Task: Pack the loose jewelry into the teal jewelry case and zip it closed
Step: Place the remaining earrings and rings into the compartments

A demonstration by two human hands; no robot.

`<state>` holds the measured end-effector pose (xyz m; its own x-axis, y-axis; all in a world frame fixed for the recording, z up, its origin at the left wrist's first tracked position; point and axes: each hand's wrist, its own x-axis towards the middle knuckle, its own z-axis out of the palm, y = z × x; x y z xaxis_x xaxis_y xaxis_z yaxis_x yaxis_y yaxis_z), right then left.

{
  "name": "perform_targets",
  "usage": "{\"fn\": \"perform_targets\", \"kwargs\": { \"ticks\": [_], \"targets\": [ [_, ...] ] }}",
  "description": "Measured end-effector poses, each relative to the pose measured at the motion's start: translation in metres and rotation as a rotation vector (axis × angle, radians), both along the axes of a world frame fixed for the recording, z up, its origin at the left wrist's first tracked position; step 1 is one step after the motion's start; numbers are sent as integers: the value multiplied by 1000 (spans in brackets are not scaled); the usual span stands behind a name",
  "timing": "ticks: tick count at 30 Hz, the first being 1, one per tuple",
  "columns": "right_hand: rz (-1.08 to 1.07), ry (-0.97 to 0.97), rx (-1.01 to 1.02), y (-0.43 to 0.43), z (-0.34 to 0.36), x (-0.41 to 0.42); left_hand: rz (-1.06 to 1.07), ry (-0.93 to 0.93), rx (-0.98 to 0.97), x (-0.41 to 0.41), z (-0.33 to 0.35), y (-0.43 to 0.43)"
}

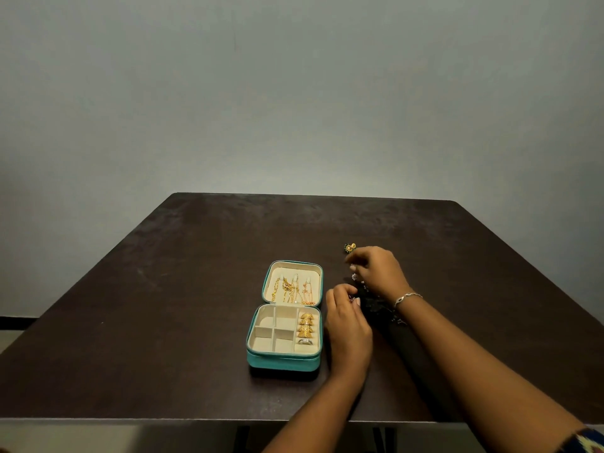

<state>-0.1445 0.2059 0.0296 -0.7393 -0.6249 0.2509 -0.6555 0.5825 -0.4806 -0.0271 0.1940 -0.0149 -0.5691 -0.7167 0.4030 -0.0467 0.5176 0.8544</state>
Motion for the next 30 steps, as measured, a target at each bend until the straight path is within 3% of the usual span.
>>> {"fn": "perform_targets", "kwargs": {
  "ticks": [9, 23, 30],
  "targets": [
    [19, -234, -368, 44, 15, 25, -10, 16, -67, 4, 1, 0],
    [104, -374, -565, 71, 23, 52, -129, 274, -6, 28, 29, 7],
    [138, -464, -594, 57, 21, 65, -68, 380, 52, 55, 54, -33]
  ]
}}
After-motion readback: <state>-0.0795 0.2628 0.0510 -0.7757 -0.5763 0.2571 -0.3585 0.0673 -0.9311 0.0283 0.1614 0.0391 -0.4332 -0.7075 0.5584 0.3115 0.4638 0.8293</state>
